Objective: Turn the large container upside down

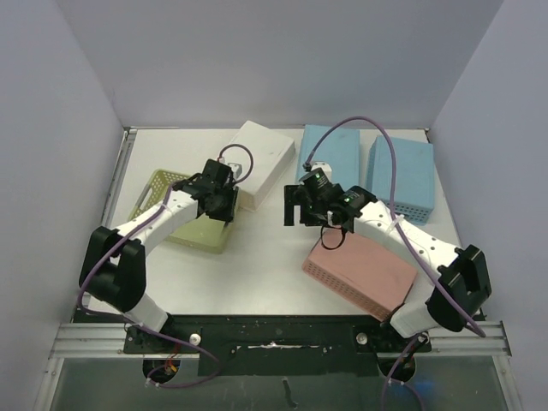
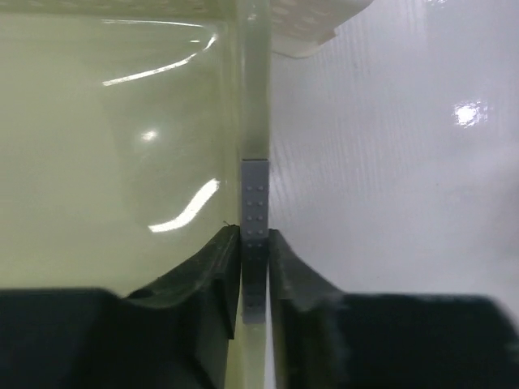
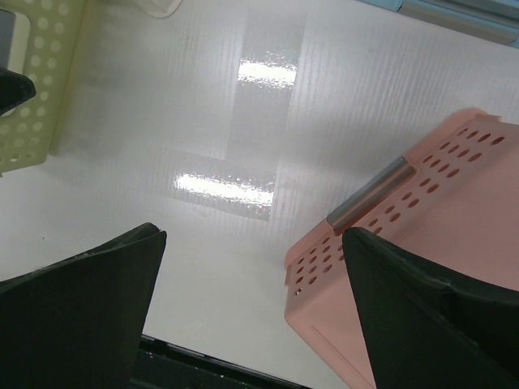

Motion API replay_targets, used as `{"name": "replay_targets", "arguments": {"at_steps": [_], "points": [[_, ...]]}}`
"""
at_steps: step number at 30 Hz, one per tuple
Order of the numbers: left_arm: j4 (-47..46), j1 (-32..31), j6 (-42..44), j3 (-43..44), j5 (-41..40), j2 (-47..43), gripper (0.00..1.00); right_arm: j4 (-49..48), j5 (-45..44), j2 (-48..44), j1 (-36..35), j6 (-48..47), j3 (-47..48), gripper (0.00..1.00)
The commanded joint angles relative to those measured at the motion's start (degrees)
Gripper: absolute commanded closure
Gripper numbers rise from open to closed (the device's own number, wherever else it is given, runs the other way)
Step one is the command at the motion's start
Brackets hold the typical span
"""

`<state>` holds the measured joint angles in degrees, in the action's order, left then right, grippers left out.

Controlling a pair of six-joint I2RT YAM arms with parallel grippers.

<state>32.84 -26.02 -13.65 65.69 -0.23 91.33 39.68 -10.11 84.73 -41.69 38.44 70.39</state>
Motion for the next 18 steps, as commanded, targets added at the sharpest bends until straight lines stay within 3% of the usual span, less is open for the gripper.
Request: {"name": "replay_targets", "arguments": {"at_steps": [1, 4, 10, 18], "points": [[-2.29, -1.14, -0.33, 1.49, -1.66, -1.31, 0.9, -0.59, -1.17, -3.86, 2.7, 0.5, -0.75, 0.02], [1.79, -1.14, -0.87, 4.27, -2.03, -2.62, 1.0, -1.96, 1.35, -4.15, 3.36, -0.3, -2.53, 0.02], [10.77, -1.05, -4.97, 14.84, 6.23, -8.76, 1.0, -4.03, 3.76, 1.08, 0.65, -0.23, -2.85, 0.02], [13.48, 0.18, -13.44, 30.17, 22.99, -10.59, 1.0, -0.89, 2.43, 2.46, 3.12, -1.52, -8.7, 0.02]]}}
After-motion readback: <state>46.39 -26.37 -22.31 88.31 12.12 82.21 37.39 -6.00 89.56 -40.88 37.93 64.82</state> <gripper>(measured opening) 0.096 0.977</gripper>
